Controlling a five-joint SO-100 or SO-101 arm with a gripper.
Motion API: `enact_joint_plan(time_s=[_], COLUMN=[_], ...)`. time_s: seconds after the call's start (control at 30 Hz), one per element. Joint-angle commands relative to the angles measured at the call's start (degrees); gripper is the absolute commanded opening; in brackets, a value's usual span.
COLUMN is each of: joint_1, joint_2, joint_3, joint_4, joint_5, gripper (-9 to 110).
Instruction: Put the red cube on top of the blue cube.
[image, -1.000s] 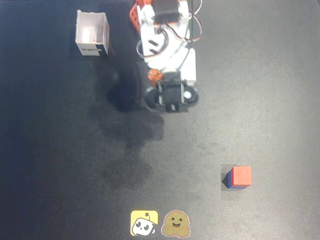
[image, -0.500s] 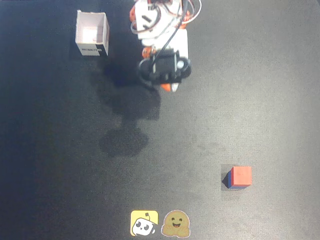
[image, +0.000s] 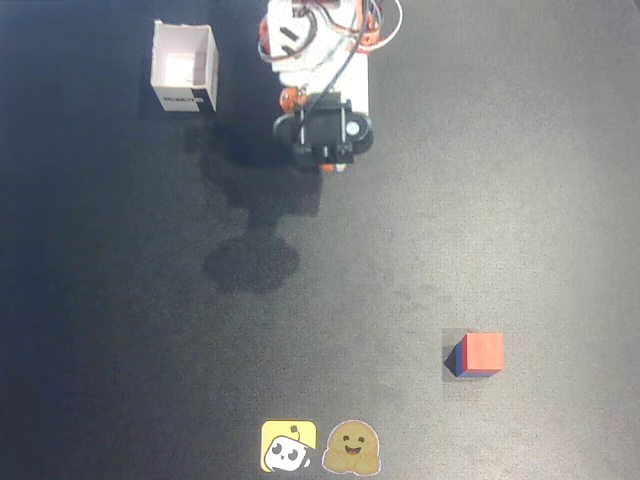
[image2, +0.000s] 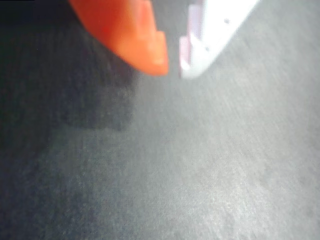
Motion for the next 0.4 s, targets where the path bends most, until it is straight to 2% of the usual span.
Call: enact_joint_plan(time_s=[0.0, 0.37], joint_1=[0.26, 0.26], joint_2=[0.26, 0.26], joint_3=[-0.18, -0.18], joint_4=[1.85, 1.67], joint_5=[-0.70, -4.04], gripper=[0, 0])
